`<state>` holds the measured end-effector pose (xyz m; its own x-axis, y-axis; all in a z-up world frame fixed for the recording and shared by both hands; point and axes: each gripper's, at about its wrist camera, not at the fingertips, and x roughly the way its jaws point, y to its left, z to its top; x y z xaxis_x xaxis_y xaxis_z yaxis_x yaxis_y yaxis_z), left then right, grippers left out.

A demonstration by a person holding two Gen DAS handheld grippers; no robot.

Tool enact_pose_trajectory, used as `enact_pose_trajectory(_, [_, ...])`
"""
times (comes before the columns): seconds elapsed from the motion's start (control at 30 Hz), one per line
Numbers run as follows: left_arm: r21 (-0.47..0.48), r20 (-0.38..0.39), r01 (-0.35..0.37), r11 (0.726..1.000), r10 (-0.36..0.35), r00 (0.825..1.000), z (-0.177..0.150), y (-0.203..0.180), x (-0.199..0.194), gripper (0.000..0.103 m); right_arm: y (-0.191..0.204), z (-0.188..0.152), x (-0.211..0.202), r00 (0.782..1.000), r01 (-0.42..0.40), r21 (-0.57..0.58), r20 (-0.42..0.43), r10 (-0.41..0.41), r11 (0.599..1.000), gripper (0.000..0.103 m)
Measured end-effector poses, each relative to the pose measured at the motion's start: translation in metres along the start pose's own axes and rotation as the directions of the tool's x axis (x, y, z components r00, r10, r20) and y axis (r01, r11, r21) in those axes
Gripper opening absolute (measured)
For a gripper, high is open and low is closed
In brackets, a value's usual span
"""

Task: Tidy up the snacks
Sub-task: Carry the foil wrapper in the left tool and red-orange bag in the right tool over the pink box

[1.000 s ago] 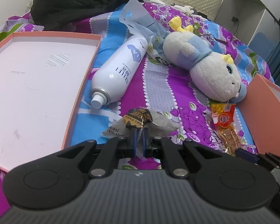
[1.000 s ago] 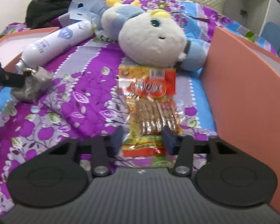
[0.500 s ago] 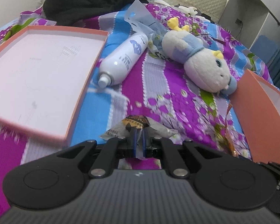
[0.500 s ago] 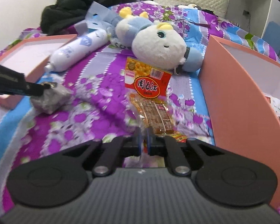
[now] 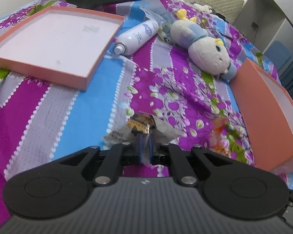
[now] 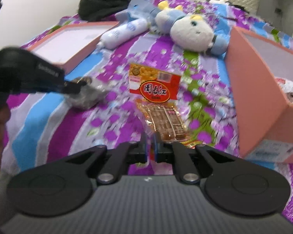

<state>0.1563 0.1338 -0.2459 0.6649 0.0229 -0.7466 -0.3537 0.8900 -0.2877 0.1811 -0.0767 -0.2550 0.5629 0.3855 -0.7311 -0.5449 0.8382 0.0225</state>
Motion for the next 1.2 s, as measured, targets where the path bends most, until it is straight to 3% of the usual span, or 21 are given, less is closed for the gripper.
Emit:
enact_pose_trajectory(0.07, [0.028,-0.031,0.009,1.0,-0.008,0.999,-0.002,-0.001,-0.003,0.012,-0.003,-0.005,-0.001,0.999,-0.035,0.01,-0.001,0.035,0.999,0.015])
enact_pose_trajectory(0.1, [0.049,-0.044,0.01,0.999,-0.008,0.999,-0.001,-0.002,-0.005,0.02,-0.006,-0.007,-0.001,0.999,-0.054,0.018,-0.002,0.054,0.998,0.026])
enact_pose_trajectory(0.13, [0.074,-0.061,0.014,0.997,-0.009,0.998,-0.001,-0.003,-0.007,0.039,-0.009,-0.009,-0.001,0.998,-0.066,0.026,0.002,0.066,0.998,0.044])
enact_pose_trajectory(0.17, [0.104,-0.074,0.017,0.994,-0.009,0.997,-0.001,-0.003,-0.01,0.05,-0.012,-0.011,-0.001,0.997,-0.071,0.034,0.011,0.071,0.997,0.054])
enact_pose_trajectory(0.2, [0.129,-0.076,0.021,0.991,-0.011,0.997,0.0,-0.003,-0.013,0.067,-0.015,-0.012,-0.003,0.997,-0.073,0.04,0.024,0.072,0.997,0.068])
enact_pose_trajectory(0.23, [0.163,-0.079,0.03,0.986,-0.017,0.997,0.002,-0.002,-0.015,0.072,-0.018,-0.012,-0.004,0.997,-0.073,0.045,0.041,0.071,0.996,0.073])
enact_pose_trajectory(0.4, [0.296,-0.105,0.057,0.954,-0.027,0.994,0.019,0.003,-0.017,0.074,-0.026,-0.003,0.005,0.996,-0.062,0.008,0.07,0.061,0.998,0.08])
enact_pose_trajectory(0.7, [0.45,-0.178,0.165,0.878,-0.093,0.98,0.047,-0.011,0.014,0.076,-0.023,0.006,0.039,0.995,-0.1,-0.103,-0.016,0.099,0.99,0.085])
enact_pose_trajectory(0.87, [0.511,-0.219,0.15,0.847,-0.041,0.975,0.043,-0.016,0.041,0.076,-0.022,0.009,0.052,0.993,-0.12,-0.154,-0.039,0.116,0.981,0.088])
enact_pose_trajectory(0.97, [0.512,-0.229,0.139,0.848,-0.021,0.973,0.041,-0.014,0.051,0.071,-0.026,0.011,0.06,0.989,-0.145,-0.142,-0.05,0.139,0.979,0.093])
enact_pose_trajectory(1.1, [0.495,-0.228,0.134,0.859,-0.021,0.974,0.036,-0.012,0.054,0.055,-0.028,0.018,0.069,0.988,-0.14,-0.099,-0.086,0.131,0.985,0.091])
enact_pose_trajectory(1.2, [0.482,-0.21,0.116,0.869,-0.014,0.978,0.032,-0.013,0.051,0.048,-0.024,0.024,0.07,0.99,-0.114,-0.103,-0.099,0.104,0.988,0.077])
